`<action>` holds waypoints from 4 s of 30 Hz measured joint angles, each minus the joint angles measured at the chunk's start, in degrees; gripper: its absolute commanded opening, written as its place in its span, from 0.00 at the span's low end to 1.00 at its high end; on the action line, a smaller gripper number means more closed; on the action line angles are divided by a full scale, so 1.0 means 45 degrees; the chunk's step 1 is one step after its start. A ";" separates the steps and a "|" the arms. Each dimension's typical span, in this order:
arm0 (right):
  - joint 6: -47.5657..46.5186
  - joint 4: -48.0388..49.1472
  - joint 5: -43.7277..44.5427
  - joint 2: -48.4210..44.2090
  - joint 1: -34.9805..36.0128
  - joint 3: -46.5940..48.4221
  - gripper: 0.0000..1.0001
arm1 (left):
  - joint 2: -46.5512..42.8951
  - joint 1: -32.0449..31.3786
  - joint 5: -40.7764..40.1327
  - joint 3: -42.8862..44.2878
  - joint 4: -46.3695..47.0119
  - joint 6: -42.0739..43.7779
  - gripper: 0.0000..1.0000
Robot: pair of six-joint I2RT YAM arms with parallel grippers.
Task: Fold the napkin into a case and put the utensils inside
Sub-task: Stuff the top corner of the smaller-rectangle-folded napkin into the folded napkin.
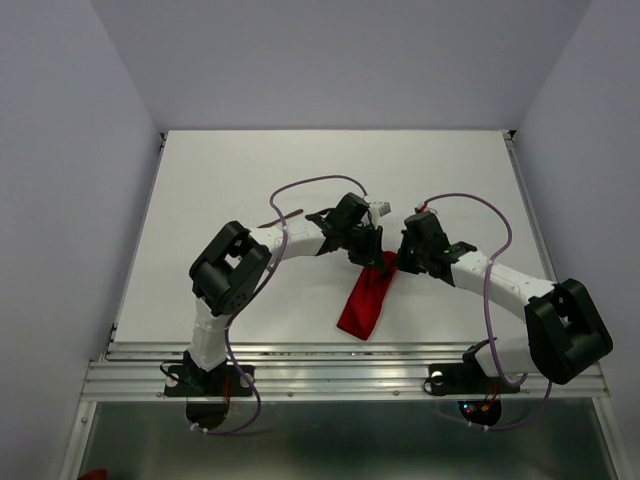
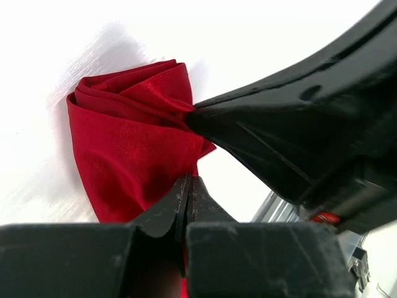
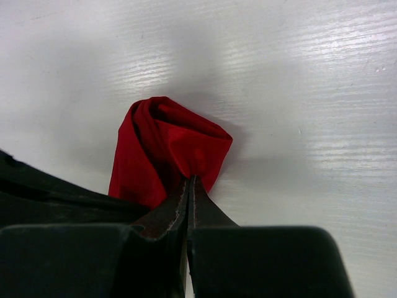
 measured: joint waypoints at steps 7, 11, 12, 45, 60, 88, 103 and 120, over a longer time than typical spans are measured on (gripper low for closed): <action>0.0000 -0.0151 -0.0010 -0.0141 0.0000 0.0000 0.01 | 0.1030 0.0000 0.0253 0.0277 0.0287 -0.0073 0.00; -0.0005 -0.0189 -0.0024 -0.0155 0.0000 0.0000 0.01 | 0.1554 -0.0005 0.0476 0.0617 0.0374 -0.0214 0.00; -0.0005 -0.0189 -0.0029 -0.0155 0.0000 0.0000 0.01 | 0.1632 -0.0005 0.0515 0.0714 0.0418 -0.0257 0.00; 0.0141 -0.0525 0.0185 -0.0733 0.0000 0.0000 0.01 | 0.0583 -0.0340 -0.0316 0.1069 0.0219 -0.0738 0.00; 0.0243 -0.0534 0.0189 -0.0850 0.0000 -0.0005 0.01 | -0.0442 -0.0335 -0.1399 -0.0306 -0.0486 -0.0039 0.09; 0.0321 -0.0612 0.0345 -0.0899 0.0000 -0.0185 0.01 | -0.3050 -0.0840 -0.2361 -0.1797 -0.1049 0.0049 0.42; 0.0321 -0.0607 0.0340 -0.0899 0.0000 -0.0233 0.01 | -0.7354 -0.1258 -0.3026 -0.7412 -0.1263 -0.2467 0.54; 0.0325 -0.0583 0.0335 -0.0777 0.0000 -0.0233 0.01 | -0.7227 -0.1613 -0.2181 -0.8636 0.0850 -0.4881 0.47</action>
